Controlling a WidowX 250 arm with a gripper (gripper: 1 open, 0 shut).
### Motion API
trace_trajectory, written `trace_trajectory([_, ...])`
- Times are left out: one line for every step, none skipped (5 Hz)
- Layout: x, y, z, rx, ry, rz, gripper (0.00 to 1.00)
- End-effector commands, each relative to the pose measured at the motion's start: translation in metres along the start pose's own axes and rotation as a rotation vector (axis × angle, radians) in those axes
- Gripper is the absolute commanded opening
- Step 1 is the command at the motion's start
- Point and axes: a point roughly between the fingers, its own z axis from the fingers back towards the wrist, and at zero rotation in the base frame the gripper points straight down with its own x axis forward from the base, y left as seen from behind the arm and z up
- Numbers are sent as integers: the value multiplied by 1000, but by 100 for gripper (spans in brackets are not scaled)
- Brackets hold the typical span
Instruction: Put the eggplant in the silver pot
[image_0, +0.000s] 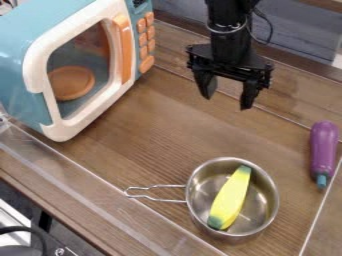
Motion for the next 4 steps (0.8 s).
trace_trajectory([17, -11, 15, -6, -48, -16, 100])
trace_trajectory([21, -21, 16, -10, -46, -31, 100])
trace_trajectory([26, -27, 25, -8, -49, -12, 100])
trace_trajectory([21, -39, 15, -2, -9, 38, 100])
